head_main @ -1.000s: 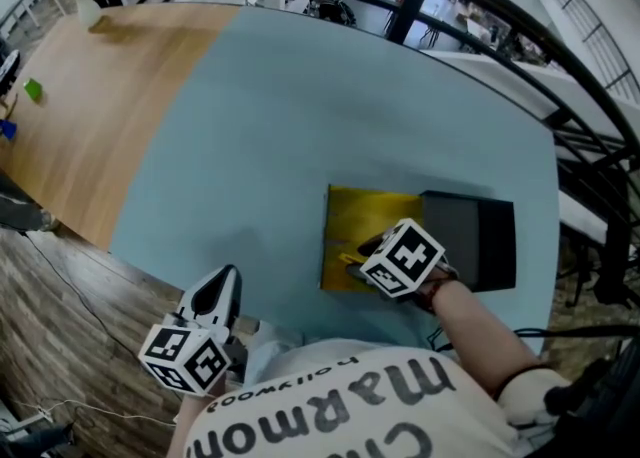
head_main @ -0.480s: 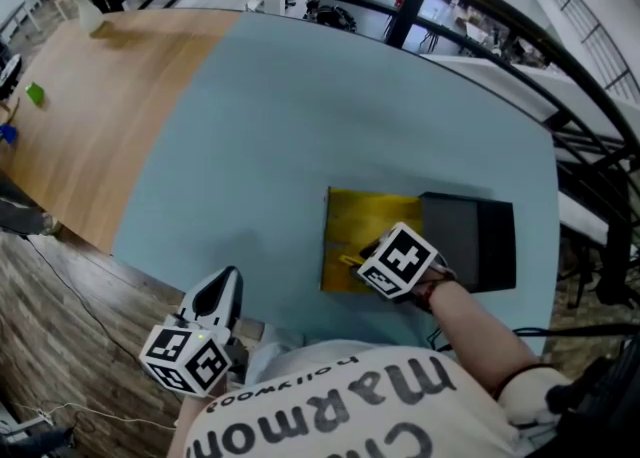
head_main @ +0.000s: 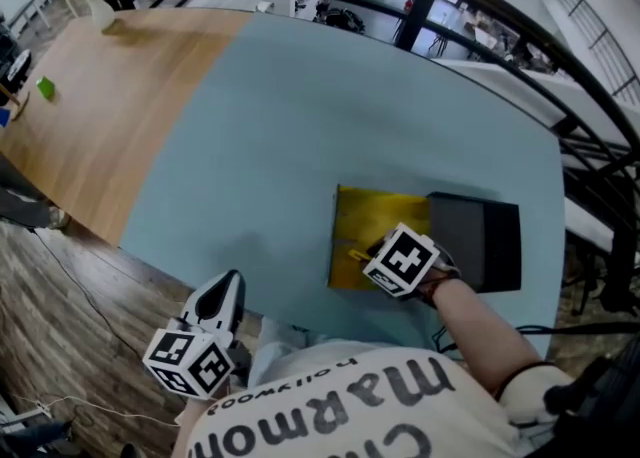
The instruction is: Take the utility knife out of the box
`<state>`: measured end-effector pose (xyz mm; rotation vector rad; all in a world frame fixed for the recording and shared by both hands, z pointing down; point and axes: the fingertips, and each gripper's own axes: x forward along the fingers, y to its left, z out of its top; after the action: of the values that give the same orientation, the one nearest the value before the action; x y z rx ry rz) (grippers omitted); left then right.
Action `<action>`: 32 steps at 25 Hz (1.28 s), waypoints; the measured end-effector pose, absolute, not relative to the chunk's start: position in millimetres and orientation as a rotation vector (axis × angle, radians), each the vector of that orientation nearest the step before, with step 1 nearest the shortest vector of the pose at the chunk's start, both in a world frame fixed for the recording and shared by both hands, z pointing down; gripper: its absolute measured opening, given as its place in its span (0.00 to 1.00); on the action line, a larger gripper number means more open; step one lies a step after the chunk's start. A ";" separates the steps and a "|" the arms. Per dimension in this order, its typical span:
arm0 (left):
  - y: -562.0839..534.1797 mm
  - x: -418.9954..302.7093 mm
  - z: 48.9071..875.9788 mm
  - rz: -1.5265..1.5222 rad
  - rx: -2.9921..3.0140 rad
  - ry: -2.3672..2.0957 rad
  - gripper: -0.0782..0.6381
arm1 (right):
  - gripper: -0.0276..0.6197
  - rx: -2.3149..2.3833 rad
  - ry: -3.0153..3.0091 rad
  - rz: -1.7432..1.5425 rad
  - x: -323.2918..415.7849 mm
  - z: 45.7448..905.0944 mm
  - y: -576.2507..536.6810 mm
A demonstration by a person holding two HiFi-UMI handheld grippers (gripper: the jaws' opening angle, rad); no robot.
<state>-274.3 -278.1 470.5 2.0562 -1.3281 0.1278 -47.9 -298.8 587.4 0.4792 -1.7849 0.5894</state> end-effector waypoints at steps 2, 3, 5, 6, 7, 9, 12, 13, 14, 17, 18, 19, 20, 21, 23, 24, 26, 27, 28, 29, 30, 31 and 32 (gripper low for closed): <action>-272.5 -278.2 471.6 0.119 2.049 -1.341 0.11 | 0.20 0.485 -1.778 0.576 -46.5 587.2 -299.5; -269.9 -279.7 471.9 0.114 2.045 -1.347 0.11 | 0.18 0.489 -1.776 0.574 -45.4 587.3 -299.9; -266.4 -282.7 471.4 0.107 2.040 -1.363 0.11 | 0.18 0.495 -1.776 0.573 -44.0 587.7 -301.2; -265.5 -284.4 470.7 0.106 2.039 -1.373 0.11 | 0.18 0.498 -1.778 0.571 -44.1 587.9 -302.4; -264.6 -286.3 469.7 0.105 2.037 -1.383 0.11 | 0.18 0.500 -1.781 0.568 -44.5 588.4 -303.6; -261.5 -289.2 467.8 0.099 2.031 -1.401 0.11 | 0.18 0.507 -1.784 0.566 -45.4 589.7 -304.7; -253.6 -290.3 464.0 0.090 2.033 -1.417 0.11 | 0.17 0.519 -1.784 0.577 -44.1 590.7 -303.8; -250.6 -290.8 462.4 0.087 2.035 -1.424 0.11 | 0.17 0.524 -1.787 0.583 -43.4 590.5 -303.7; -247.5 -291.9 461.0 0.081 2.035 -1.433 0.11 | 0.17 0.531 -1.793 0.594 -42.8 590.1 -304.1; -237.6 -297.4 457.5 0.064 2.031 -1.463 0.11 | 0.17 0.576 -1.833 0.633 -43.9 585.1 -309.6; -234.0 -299.5 455.9 0.062 2.030 -1.472 0.11 | 0.17 0.595 -1.850 0.638 -45.3 582.0 -312.7; -230.1 -301.6 454.8 0.059 2.029 -1.479 0.11 | 0.17 0.618 -1.866 0.637 -46.6 578.0 -316.1; -225.9 -303.6 453.9 0.055 2.028 -1.486 0.11 | 0.17 0.644 -1.884 0.629 -47.7 573.4 -319.6; -221.4 -305.0 452.5 0.054 2.025 -1.493 0.11 | 0.17 0.673 -1.907 0.617 -48.6 567.9 -323.2; -213.0 -305.4 448.9 0.051 2.019 -1.504 0.11 | 0.17 0.741 -1.978 0.586 -50.7 554.1 -331.0; -209.9 -304.6 447.0 0.049 2.020 -1.508 0.11 | 0.17 0.780 -2.028 0.574 -52.5 545.8 -335.7; -206.0 -302.0 442.9 0.046 2.030 -1.512 0.11 | 0.17 0.863 -2.142 0.584 -57.8 528.3 -345.0; -203.8 -300.5 440.9 0.044 2.037 -1.513 0.11 | 0.17 0.899 -2.202 0.603 -61.1 519.5 -347.7; -200.6 -298.8 439.1 0.042 2.043 -1.513 0.11 | 0.17 0.928 -2.264 0.621 -64.6 509.8 -348.4; -196.3 -296.8 437.4 0.040 2.050 -1.512 0.11 | 0.17 0.954 -2.326 0.631 -67.8 499.2 -347.2; -191.1 -294.6 435.7 0.038 2.059 -1.511 0.11 | 0.17 0.976 -2.383 0.632 -69.9 488.3 -344.3; -184.9 -292.2 433.6 0.037 2.067 -1.512 0.11 | 0.17 0.993 -2.431 0.623 -71.0 477.7 -340.4; -177.8 -289.9 431.0 0.039 2.070 -1.517 0.11 | 0.17 1.002 -2.472 0.609 -72.0 467.9 -335.7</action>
<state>-289.9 -177.8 431.0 2.0703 -1.5168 0.0392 -72.0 -335.7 467.9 1.0017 -2.4716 0.6085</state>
